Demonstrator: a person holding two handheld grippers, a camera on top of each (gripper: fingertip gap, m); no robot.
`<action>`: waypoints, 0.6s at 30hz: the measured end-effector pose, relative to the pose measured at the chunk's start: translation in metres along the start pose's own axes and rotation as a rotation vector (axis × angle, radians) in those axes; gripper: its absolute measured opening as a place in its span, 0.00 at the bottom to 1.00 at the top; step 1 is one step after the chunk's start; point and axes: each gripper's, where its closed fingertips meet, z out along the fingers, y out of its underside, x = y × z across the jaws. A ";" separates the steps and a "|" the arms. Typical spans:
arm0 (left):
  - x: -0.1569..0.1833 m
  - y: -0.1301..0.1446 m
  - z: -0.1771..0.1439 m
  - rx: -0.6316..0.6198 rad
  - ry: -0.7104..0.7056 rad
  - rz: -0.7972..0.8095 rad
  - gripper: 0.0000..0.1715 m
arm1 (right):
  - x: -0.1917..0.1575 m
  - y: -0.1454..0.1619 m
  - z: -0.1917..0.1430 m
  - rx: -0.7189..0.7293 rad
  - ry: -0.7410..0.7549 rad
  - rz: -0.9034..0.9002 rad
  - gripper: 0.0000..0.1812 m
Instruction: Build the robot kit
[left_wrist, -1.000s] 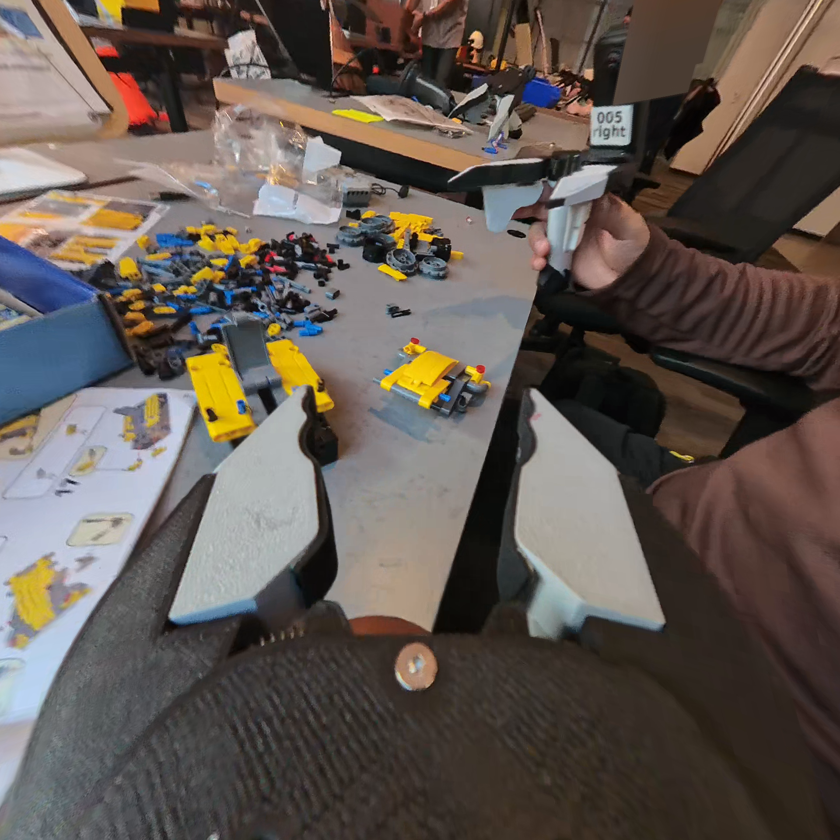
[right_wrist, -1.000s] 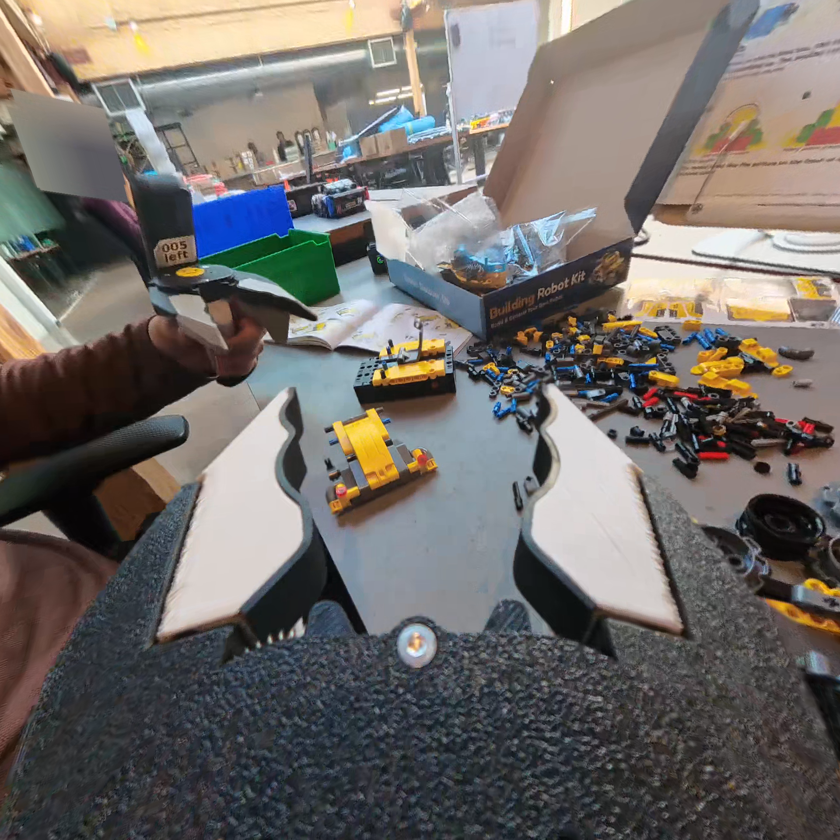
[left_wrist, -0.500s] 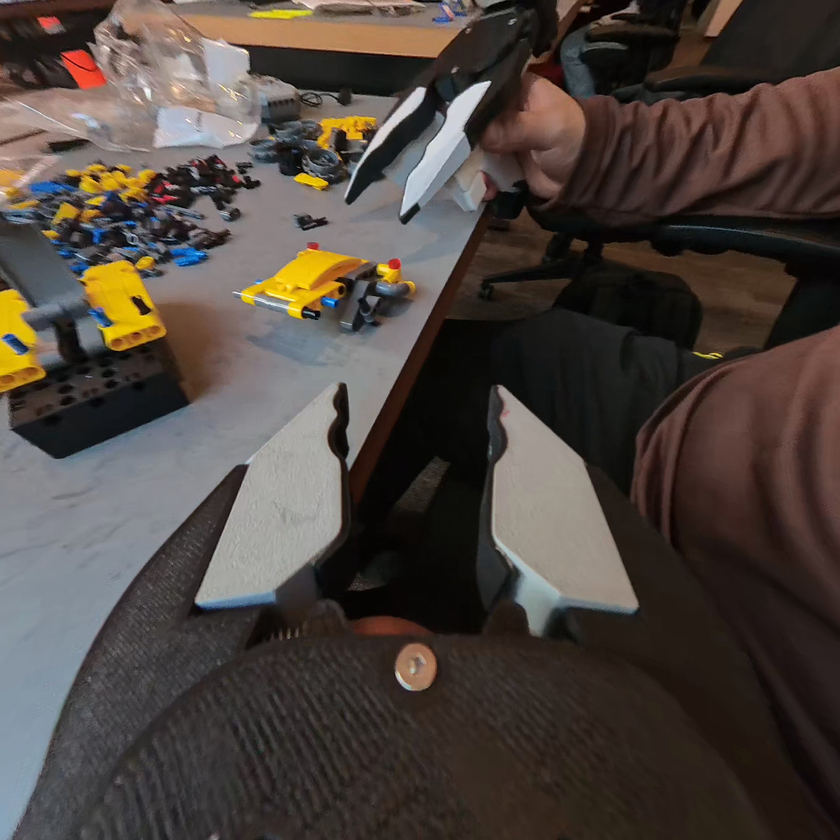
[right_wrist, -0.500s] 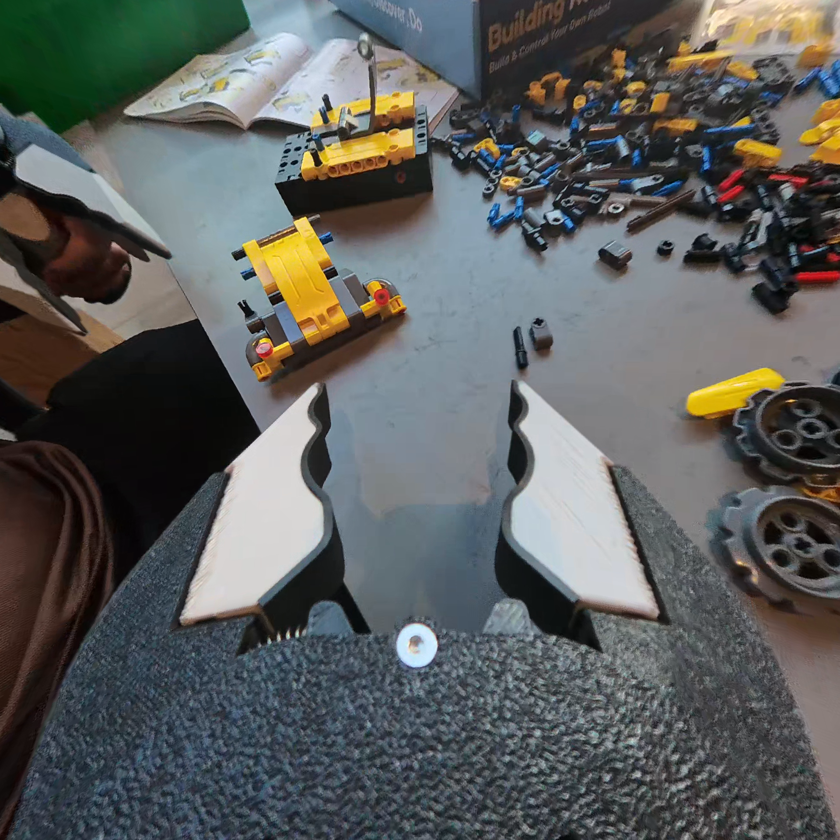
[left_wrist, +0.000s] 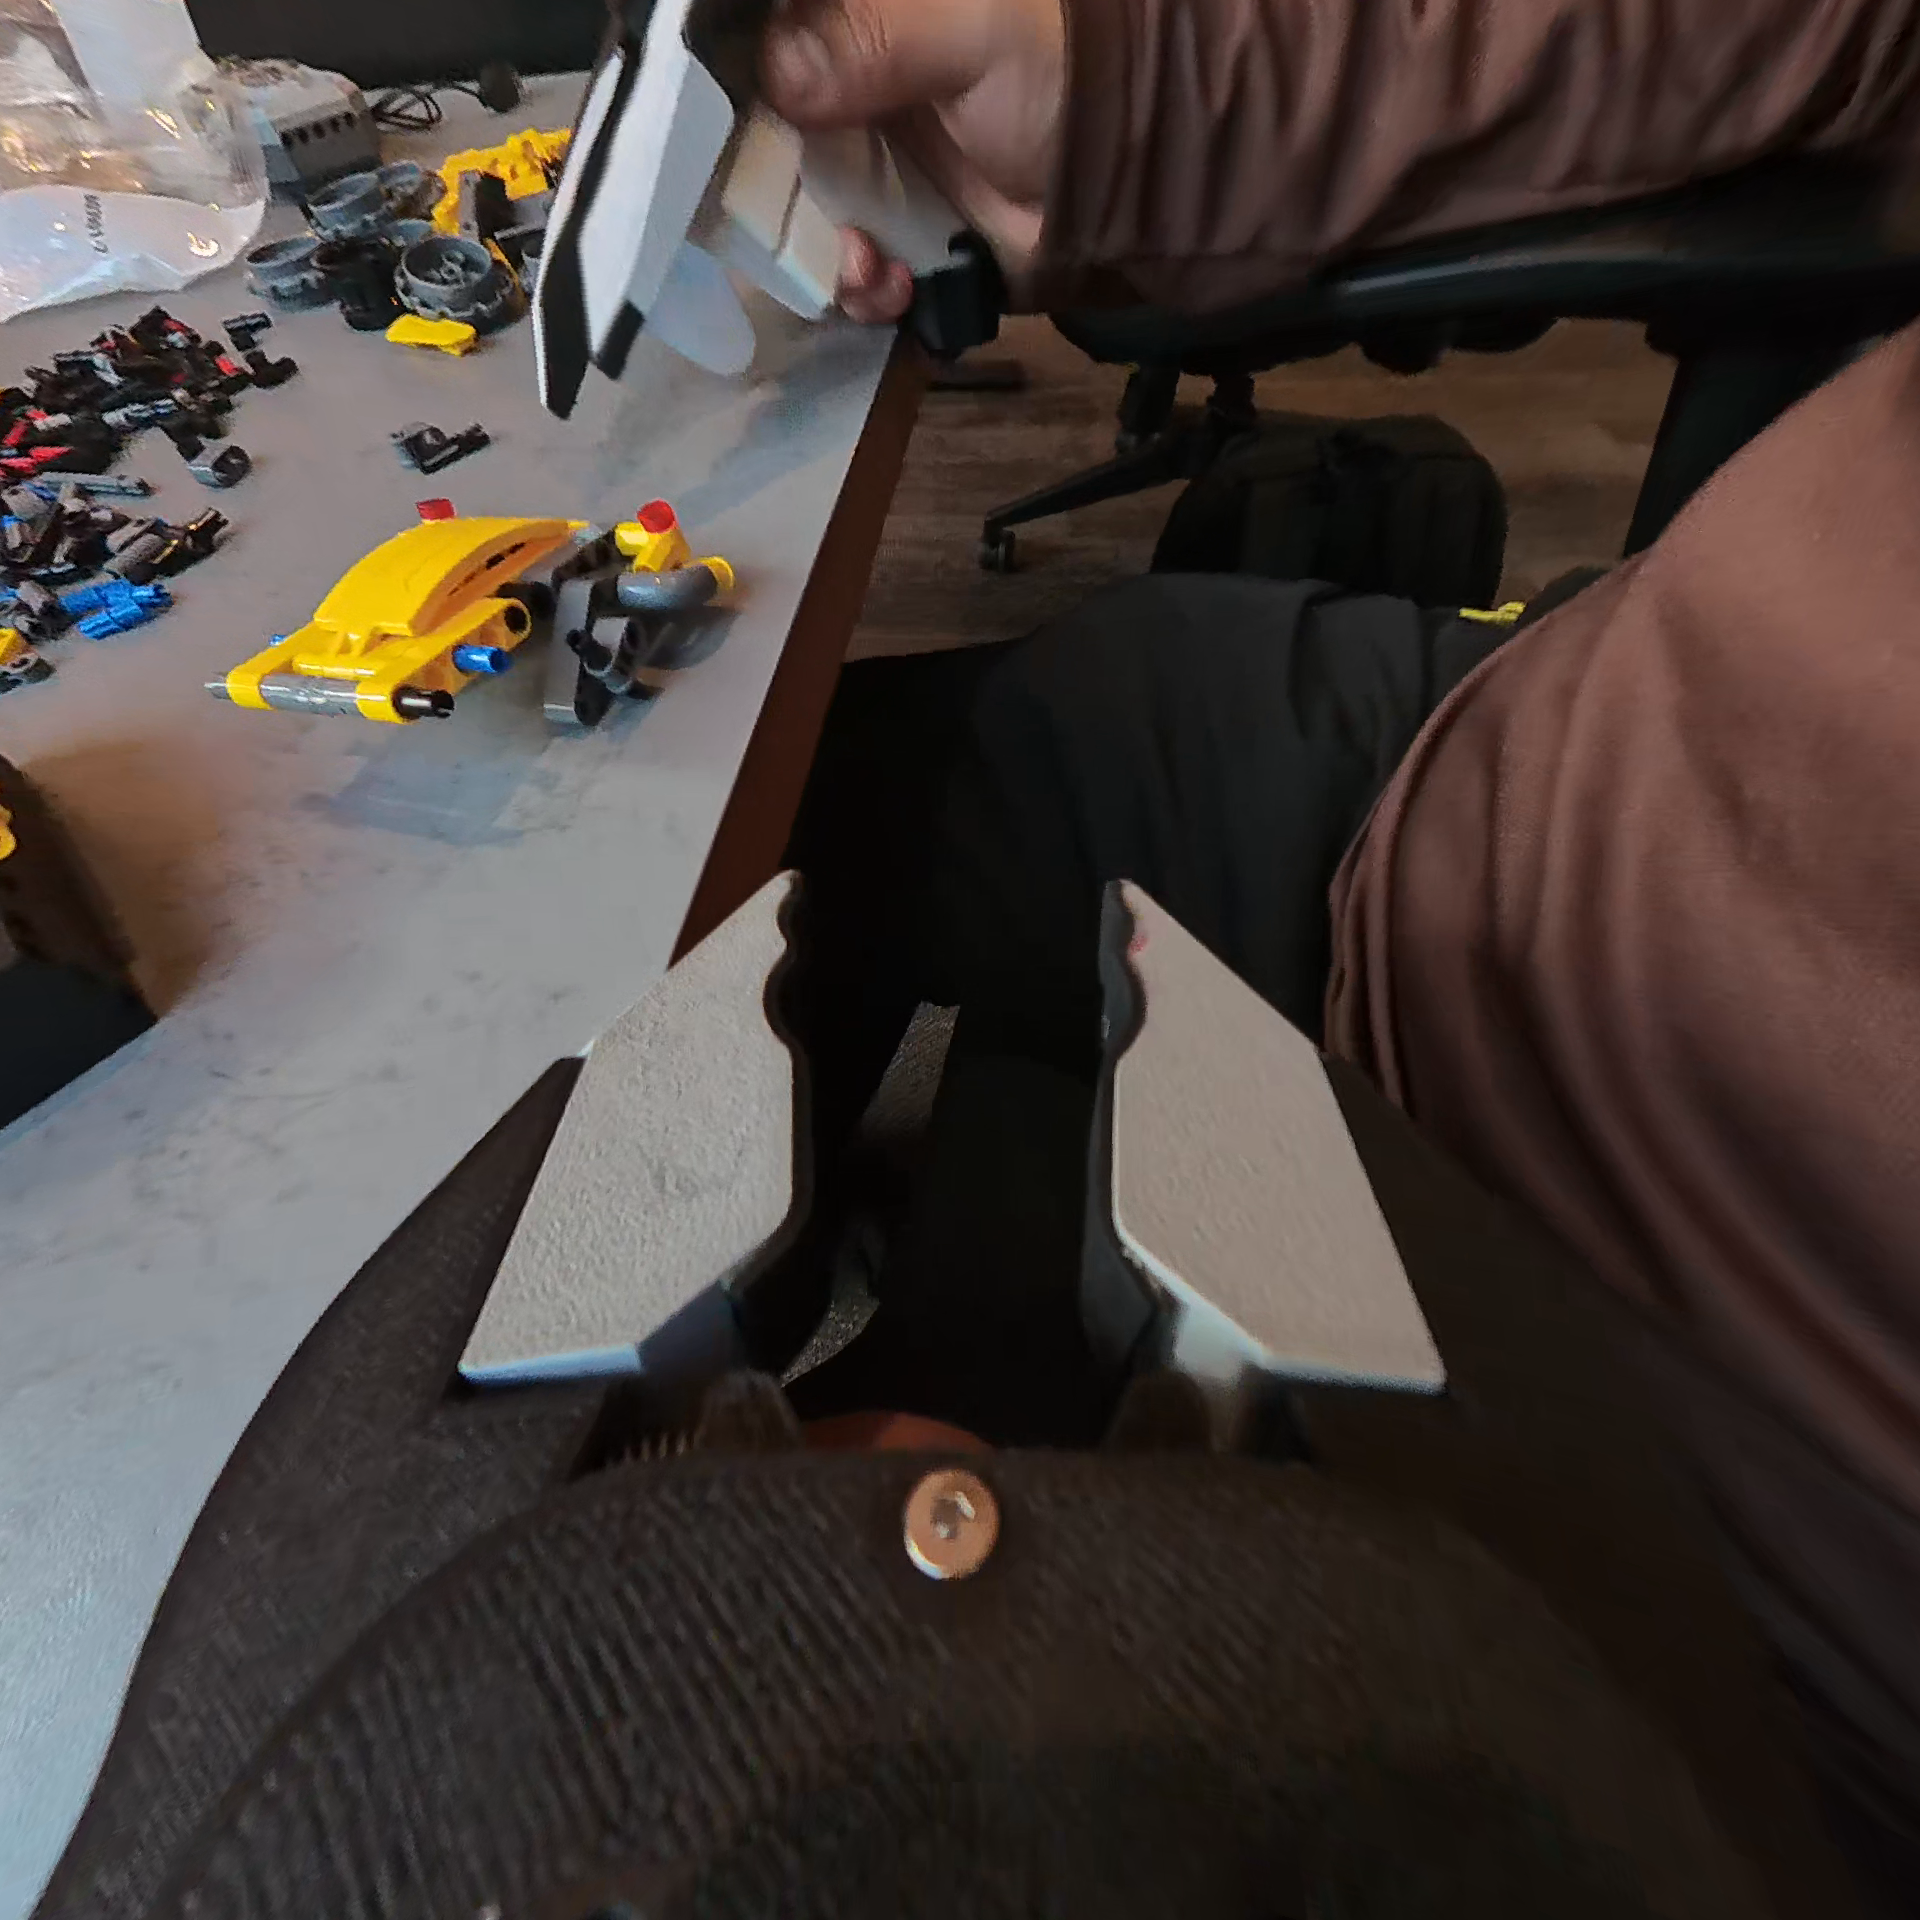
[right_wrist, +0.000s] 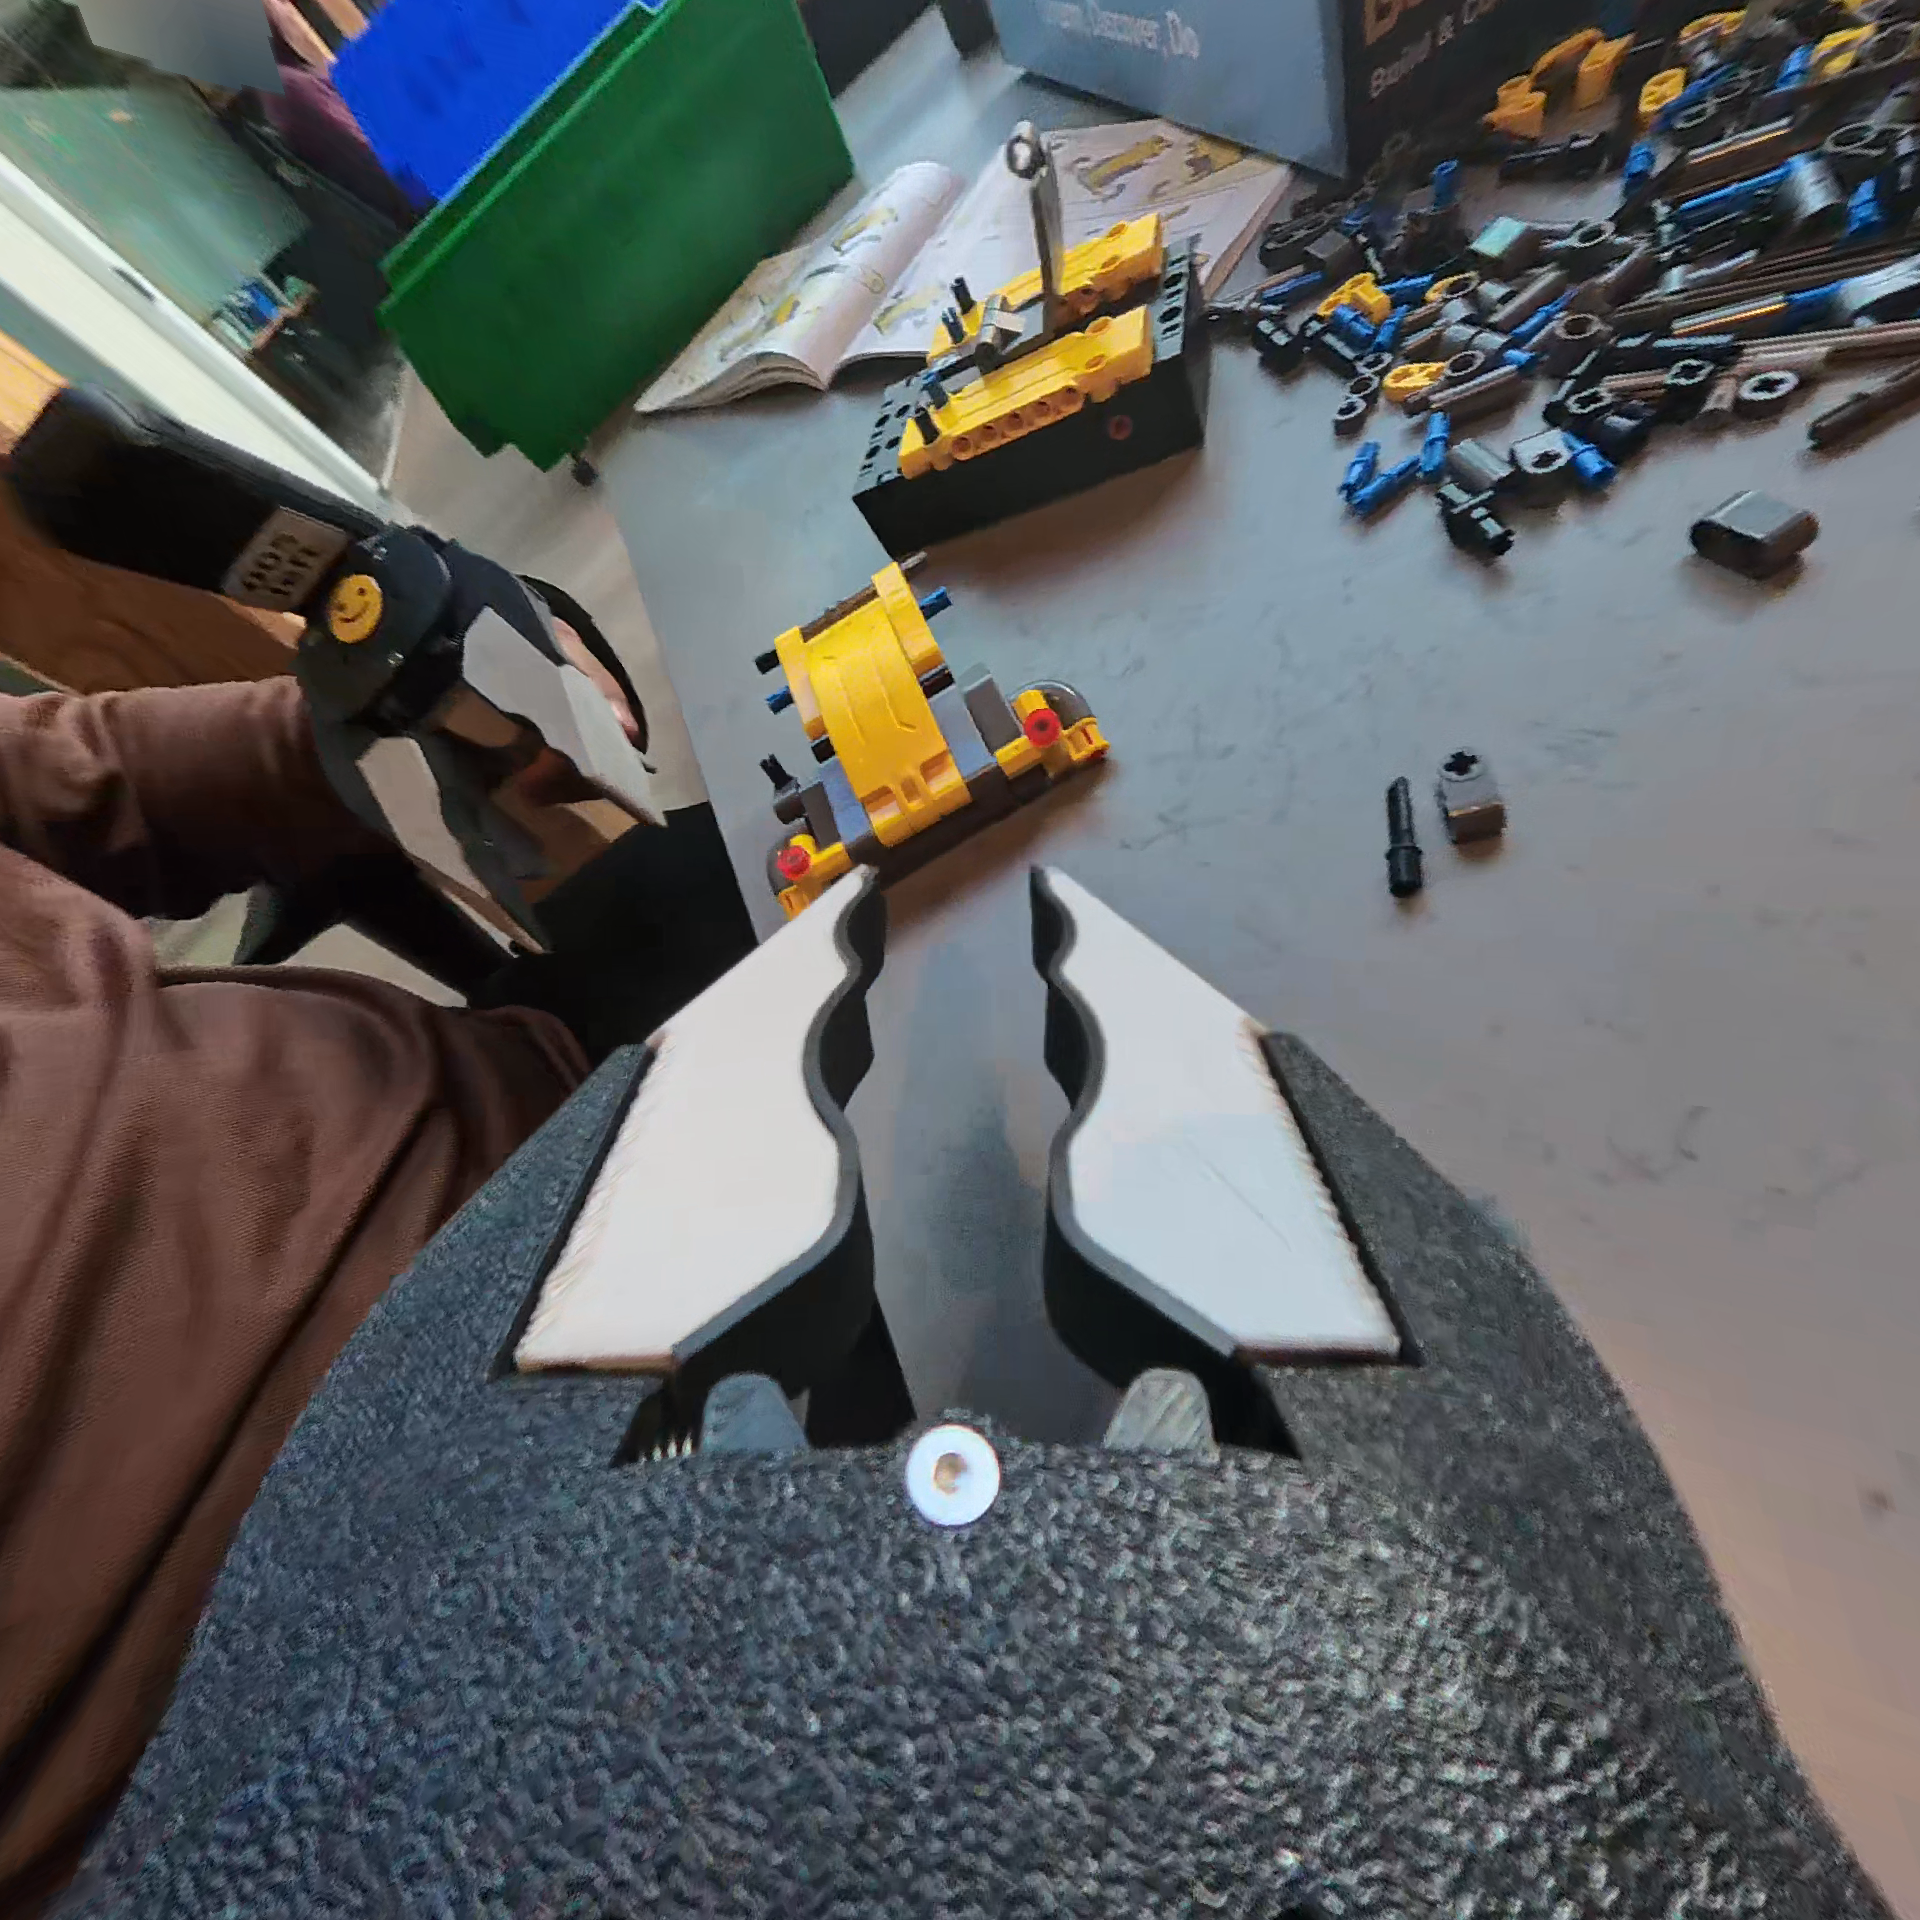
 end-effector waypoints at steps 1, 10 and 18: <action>0.000 0.002 0.000 -0.009 -0.004 0.008 0.31 | -0.002 0.000 0.002 -0.006 -0.020 0.011 0.14; 0.012 0.007 0.006 -0.049 0.018 0.094 0.30 | -0.023 -0.004 0.019 -0.028 -0.143 0.021 0.17; 0.023 0.007 0.010 -0.060 0.068 0.150 0.30 | -0.025 -0.009 0.015 0.009 -0.177 0.037 0.17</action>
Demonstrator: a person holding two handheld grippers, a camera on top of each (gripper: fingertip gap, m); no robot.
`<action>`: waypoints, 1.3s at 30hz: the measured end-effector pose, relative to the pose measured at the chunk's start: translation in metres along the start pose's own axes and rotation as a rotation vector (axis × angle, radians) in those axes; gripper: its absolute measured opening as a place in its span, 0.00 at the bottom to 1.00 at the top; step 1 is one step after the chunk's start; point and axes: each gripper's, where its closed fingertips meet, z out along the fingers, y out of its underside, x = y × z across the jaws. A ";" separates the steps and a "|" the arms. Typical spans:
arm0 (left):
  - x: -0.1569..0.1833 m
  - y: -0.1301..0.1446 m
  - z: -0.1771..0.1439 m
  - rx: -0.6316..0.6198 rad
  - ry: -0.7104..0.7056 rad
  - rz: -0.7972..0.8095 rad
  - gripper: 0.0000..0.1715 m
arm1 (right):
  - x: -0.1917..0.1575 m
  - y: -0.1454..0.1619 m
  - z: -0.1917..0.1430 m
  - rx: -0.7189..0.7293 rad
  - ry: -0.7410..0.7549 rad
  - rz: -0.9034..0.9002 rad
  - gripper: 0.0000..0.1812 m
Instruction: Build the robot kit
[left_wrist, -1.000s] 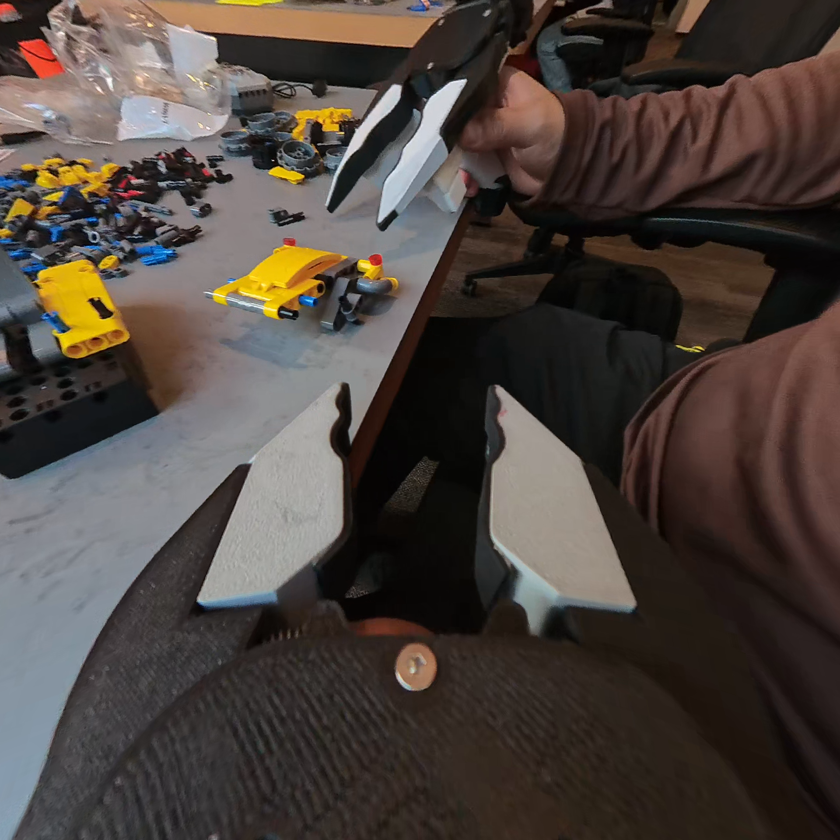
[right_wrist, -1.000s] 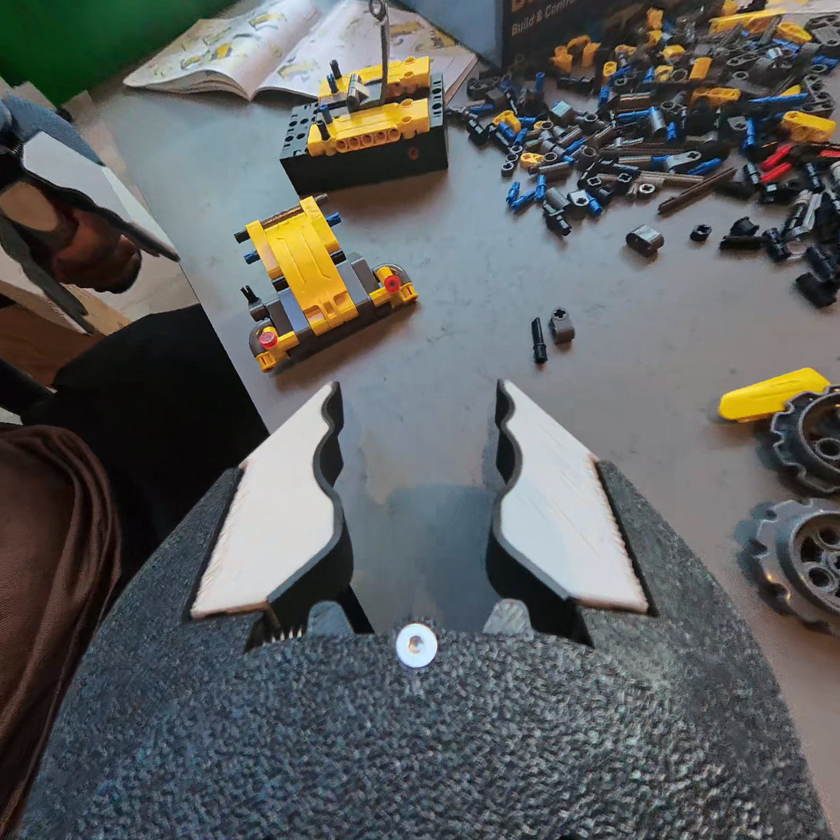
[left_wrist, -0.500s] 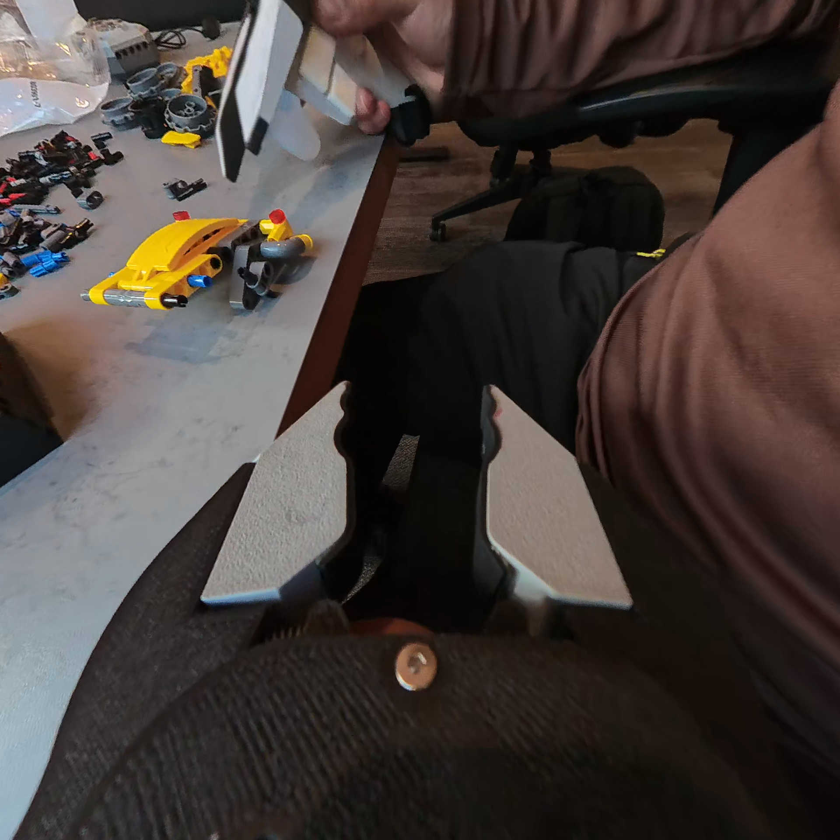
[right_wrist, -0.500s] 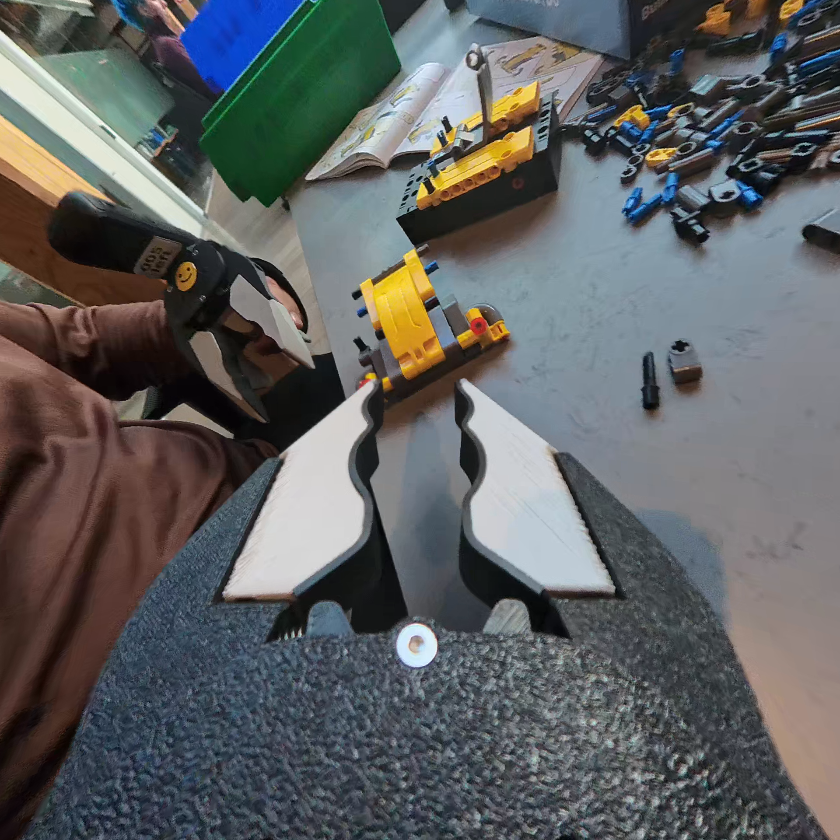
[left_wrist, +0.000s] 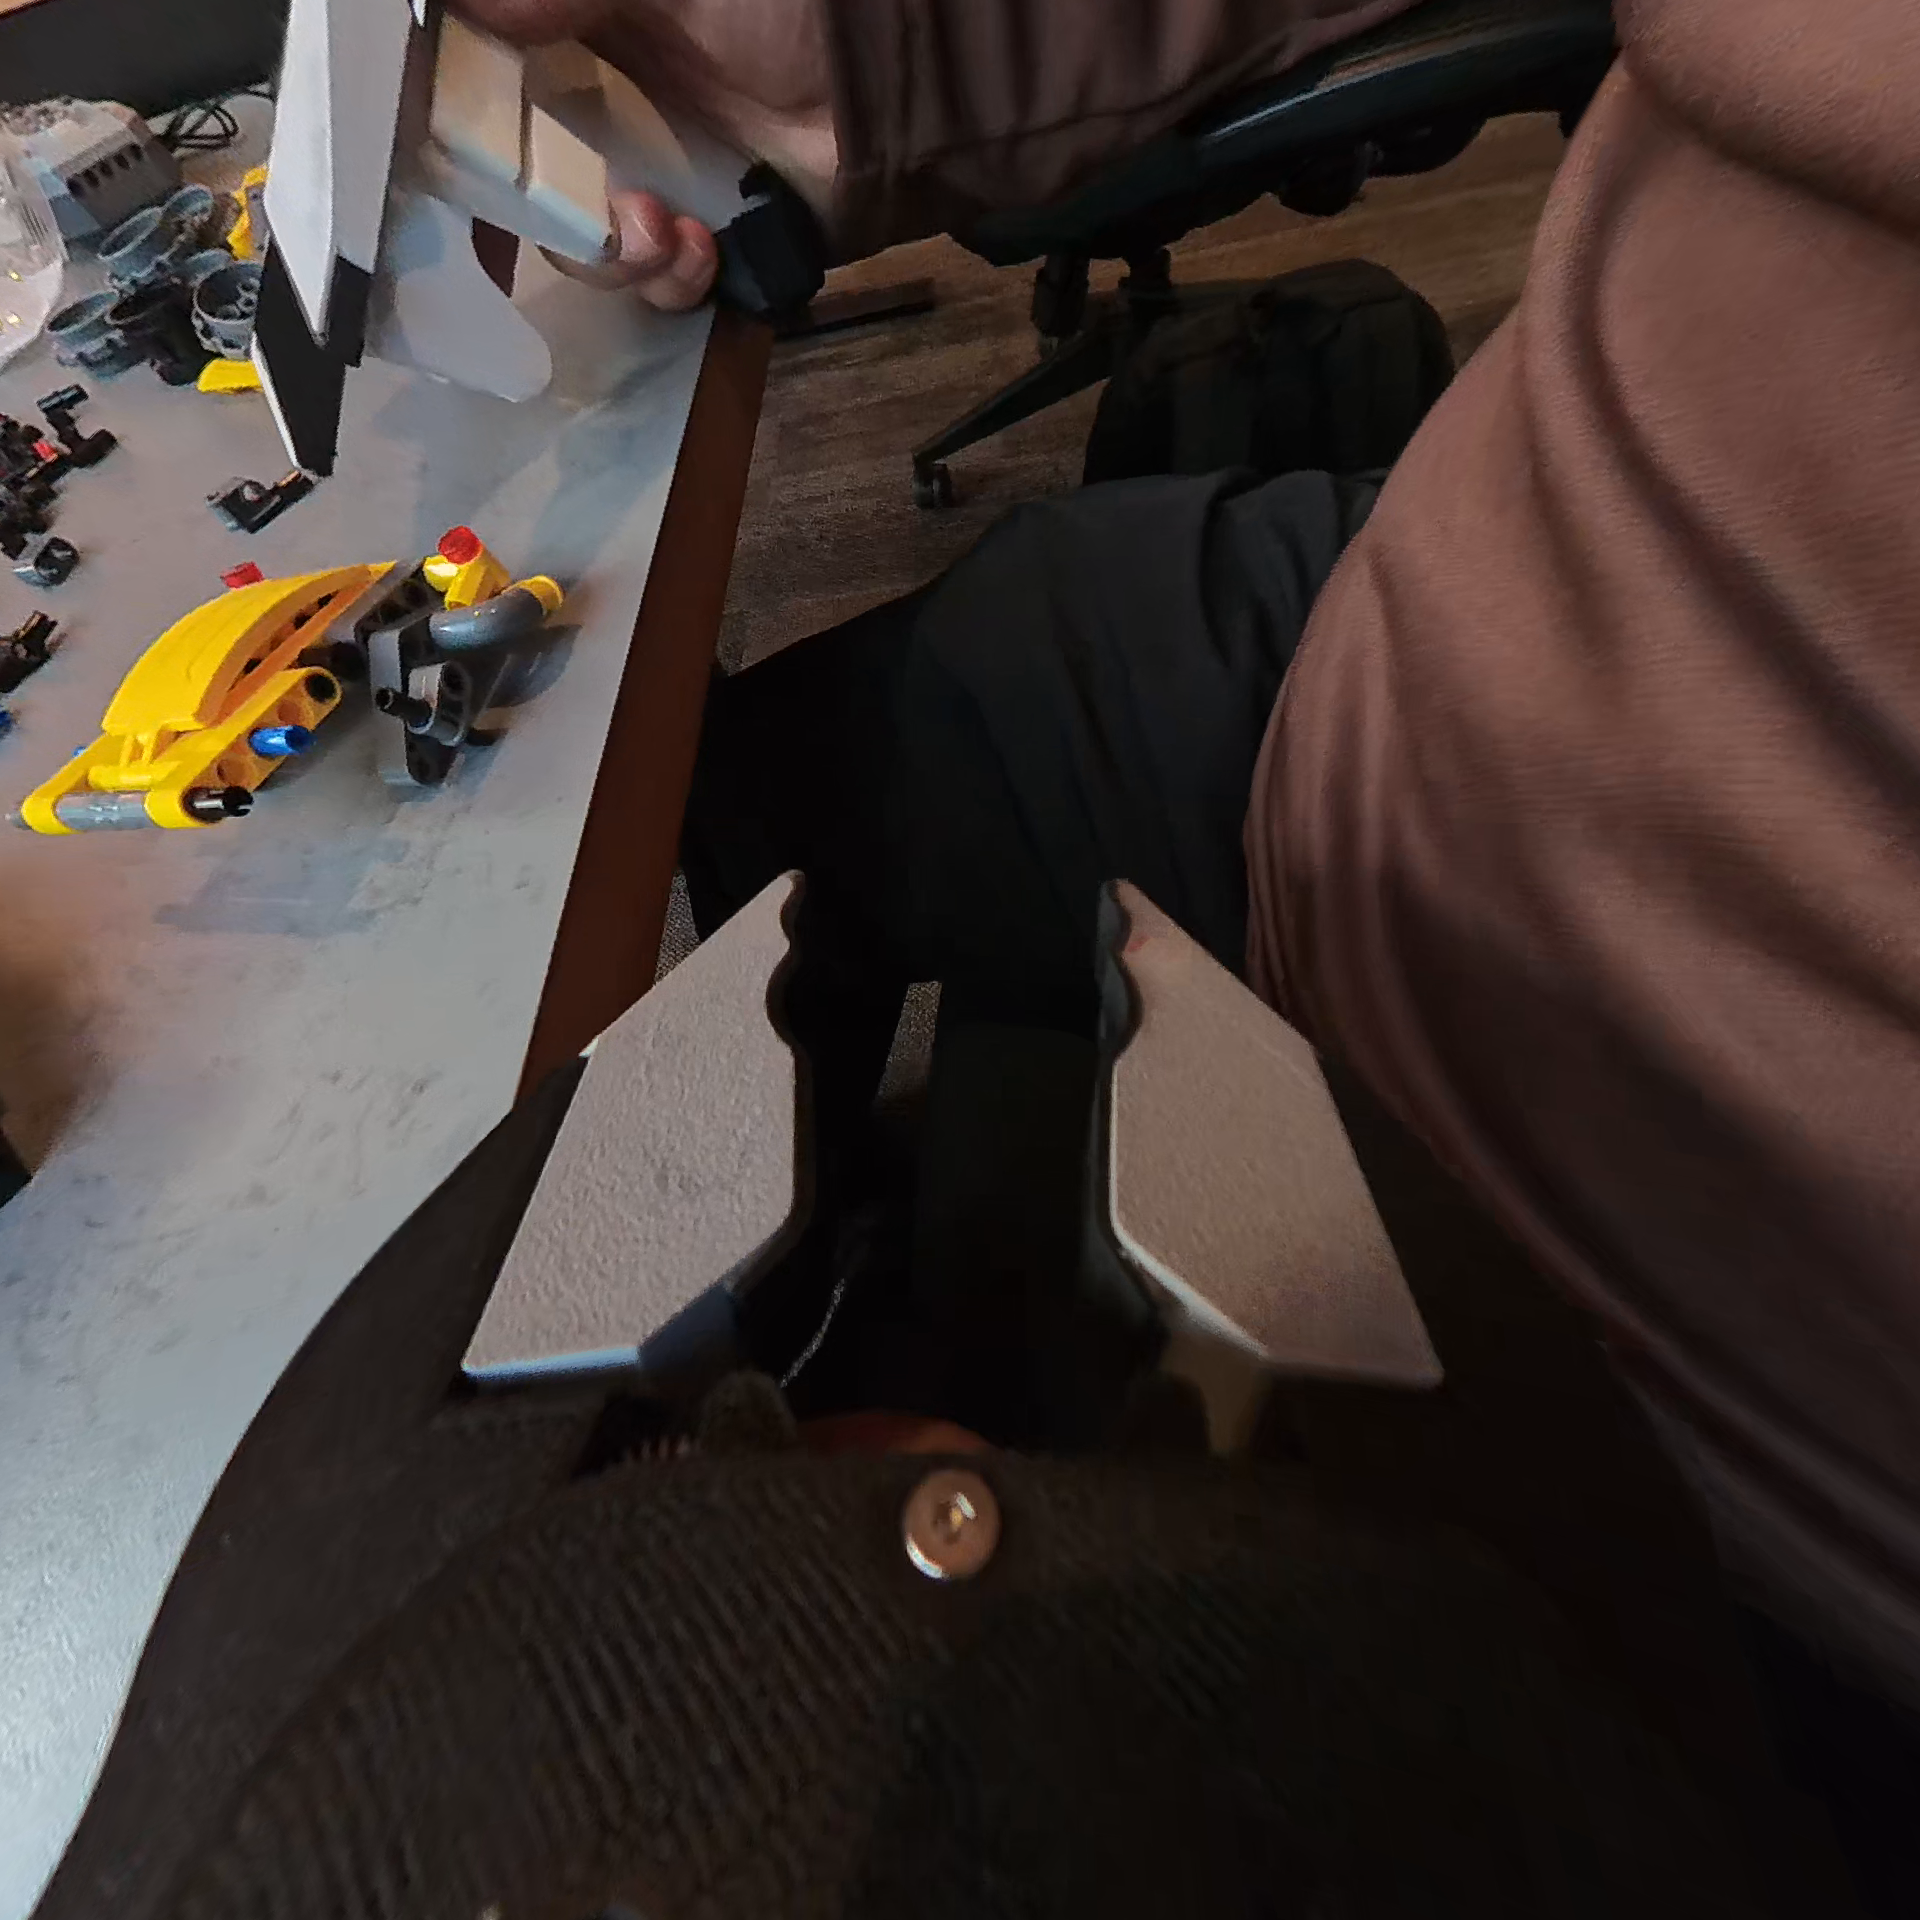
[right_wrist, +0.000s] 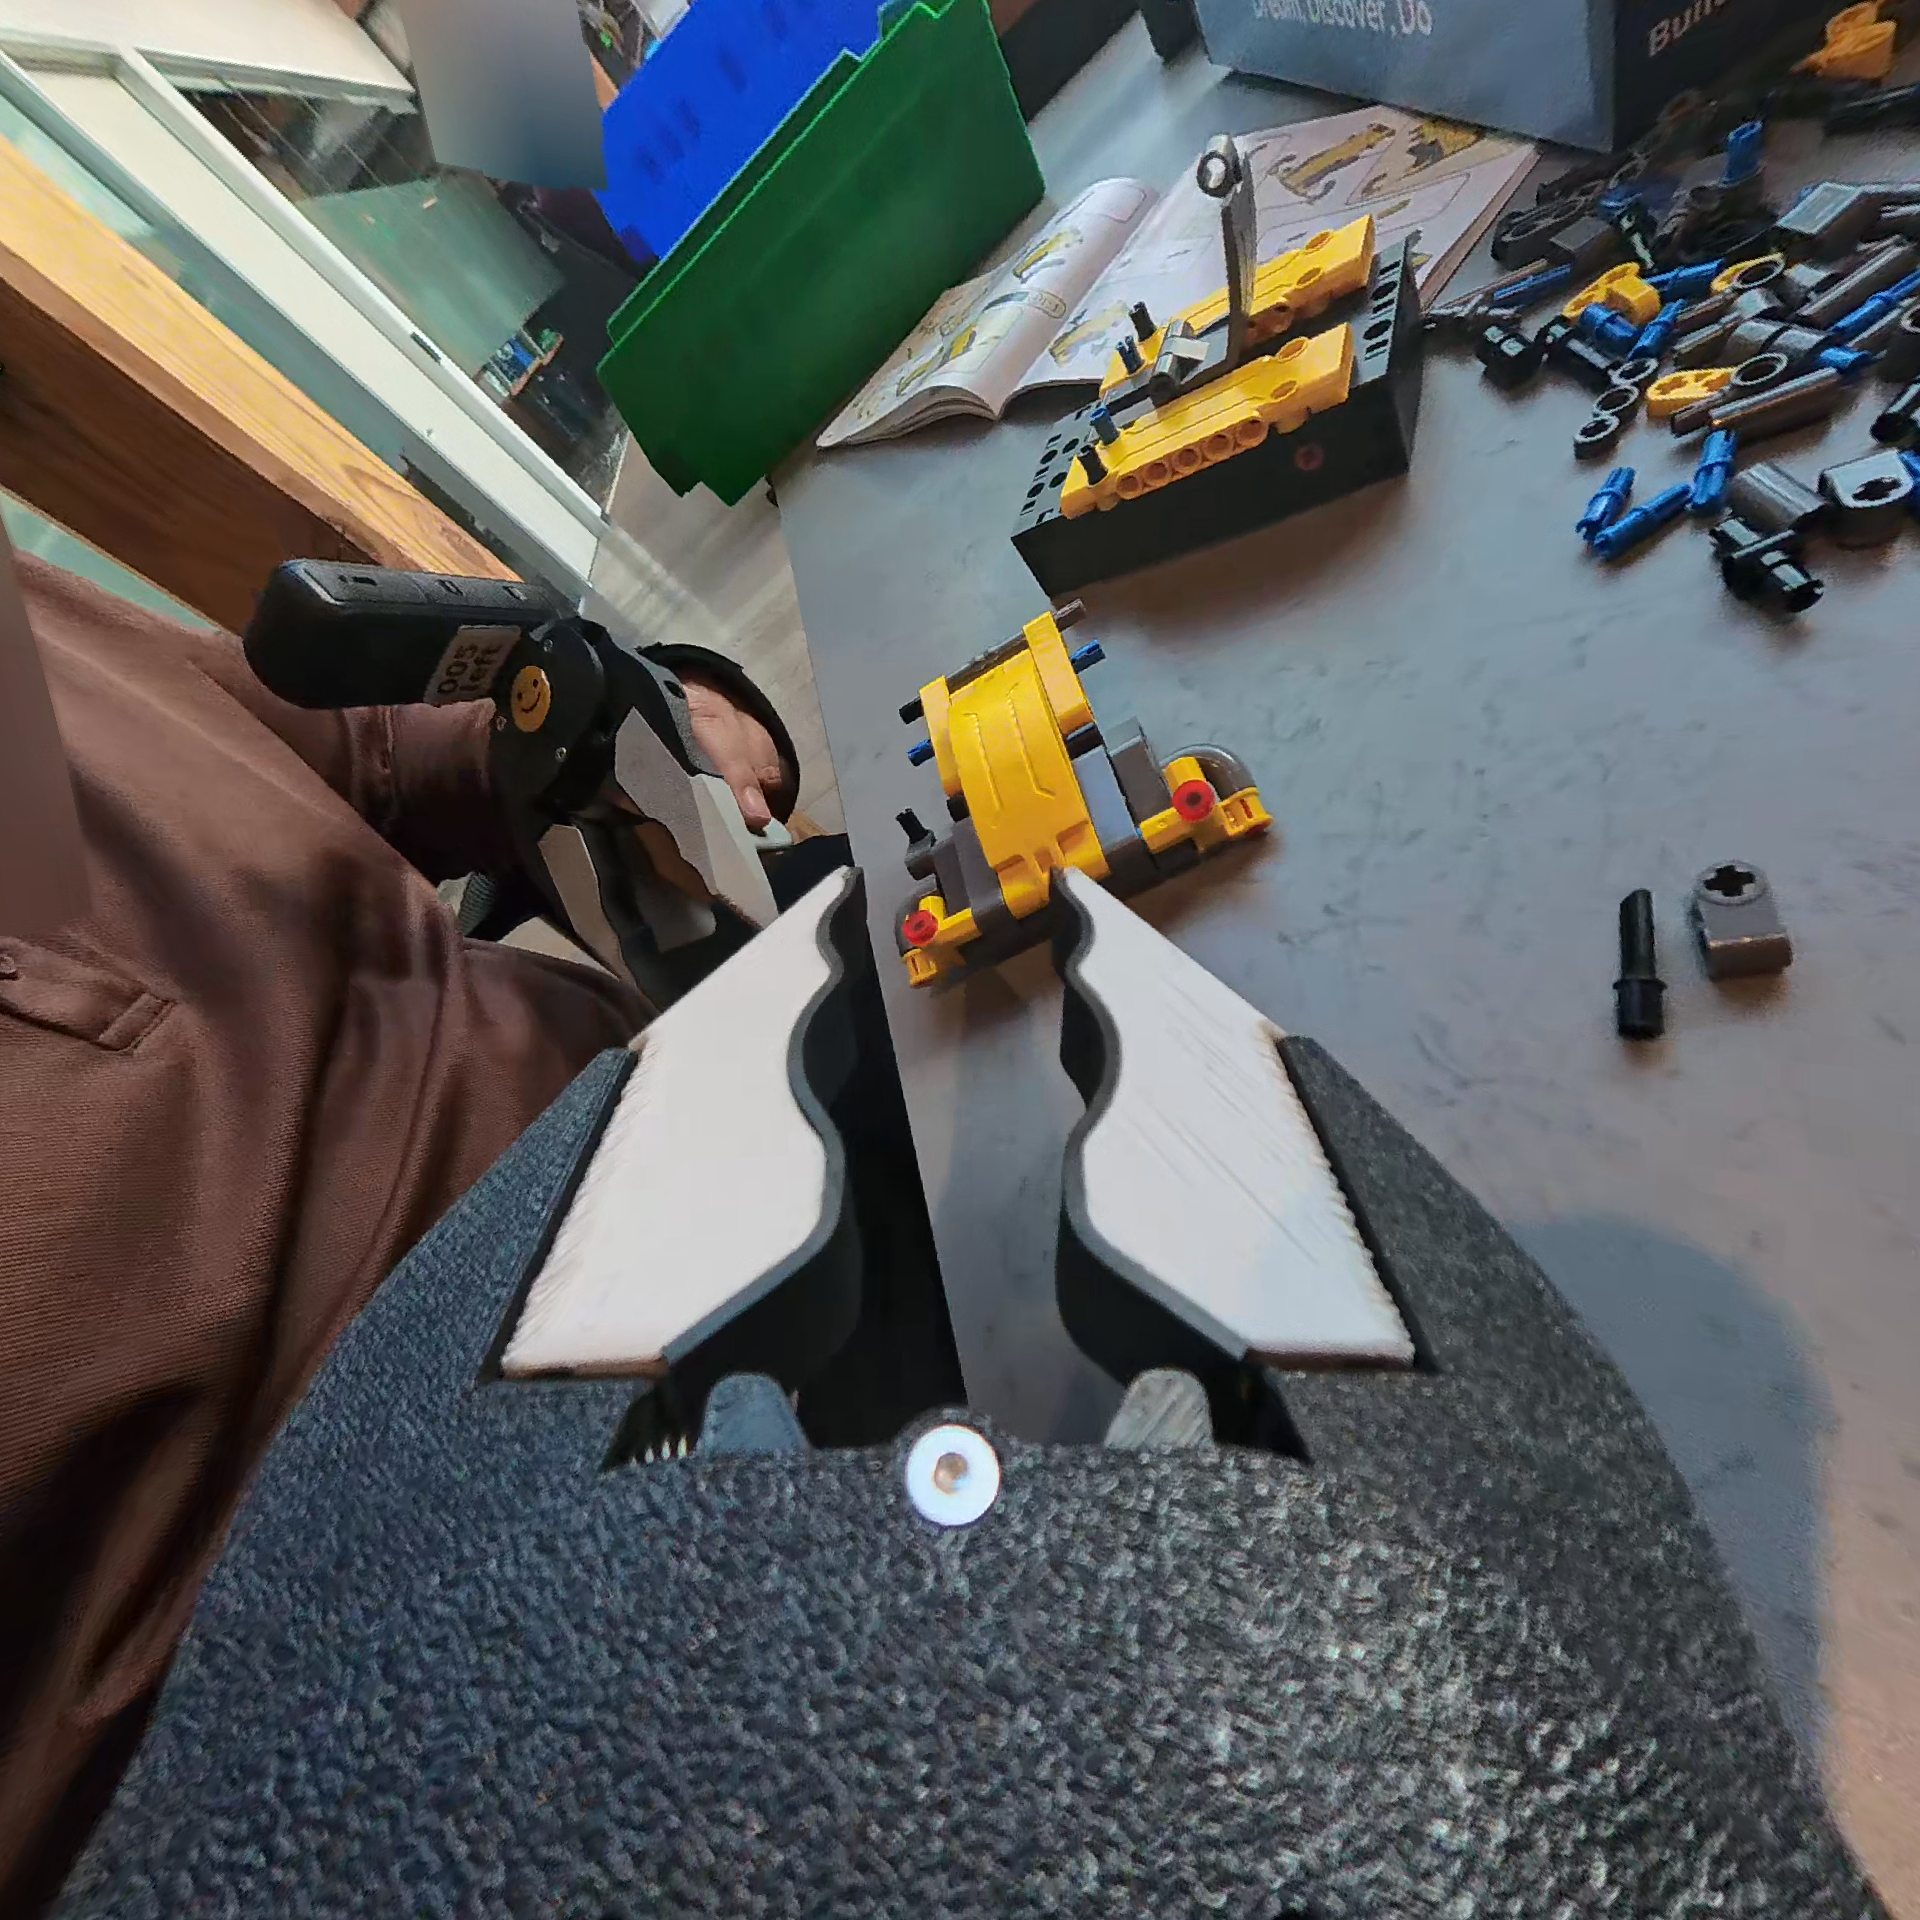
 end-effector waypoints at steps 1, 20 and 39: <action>0.000 -0.001 0.000 0.004 0.005 -0.003 0.30 | 0.000 0.000 0.000 -0.001 0.000 -0.003 0.17; -0.008 -0.004 -0.004 0.056 0.034 -0.073 0.28 | -0.007 -0.001 0.000 -0.006 -0.080 0.019 0.12; -0.095 -0.017 0.006 -0.097 -0.245 -0.500 0.14 | -0.008 0.010 0.003 -0.088 0.144 -0.262 0.12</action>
